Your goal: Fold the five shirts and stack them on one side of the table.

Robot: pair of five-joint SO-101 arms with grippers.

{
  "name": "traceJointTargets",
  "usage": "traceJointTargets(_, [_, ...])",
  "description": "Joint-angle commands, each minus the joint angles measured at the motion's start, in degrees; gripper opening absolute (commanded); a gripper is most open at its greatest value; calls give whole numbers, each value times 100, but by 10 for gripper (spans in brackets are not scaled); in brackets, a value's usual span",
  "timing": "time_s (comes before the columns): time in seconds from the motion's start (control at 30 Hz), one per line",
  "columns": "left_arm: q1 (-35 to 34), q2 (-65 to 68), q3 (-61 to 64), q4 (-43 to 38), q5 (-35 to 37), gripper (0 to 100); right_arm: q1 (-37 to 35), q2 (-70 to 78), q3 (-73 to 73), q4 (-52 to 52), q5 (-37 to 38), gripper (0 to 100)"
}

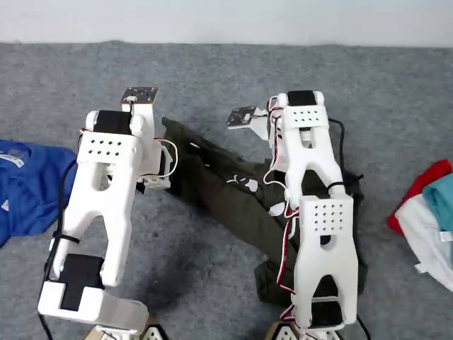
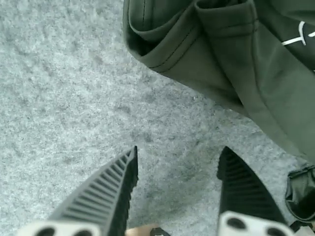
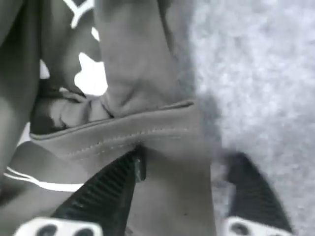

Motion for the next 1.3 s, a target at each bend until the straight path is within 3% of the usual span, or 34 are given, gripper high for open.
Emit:
traceJointTargets(0.0, [0, -220, 75, 185, -35, 254, 57, -4, -229, 180, -18, 0])
traceJointTargets(0.07, [0, -220, 268, 185, -35, 254, 163, -4, -237, 127, -18, 35])
traceJointTargets(0.5, [9, -281, 831, 167, -35, 254, 1130, 57, -1424, -374, -53, 9])
traceJointTargets(0.77, [44, -281, 831, 167, -35, 254, 1956, 57, -1512, -2273, -2233, 14])
traceJointTargets(0.83, [44, -281, 831, 167, -35, 254, 1956, 101, -1451, -1947, -2303, 84])
traceJointTargets(0.97, [114, -246, 523, 167, -18, 254, 1719, 101, -1653, -690, -1442, 314])
traceJointTargets(1.07, [185, -220, -198, 18, 149, 257, 1622, 84, -2004, -119, -1222, 441])
traceJointTargets(1.17, [325, -176, -734, -651, 721, 258, 1763, 66, -2593, 154, -1547, 452])
traceJointTargets(1.27, [677, 325, -1007, -1055, 844, 258, 2114, 57, -3182, 259, -2048, 410])
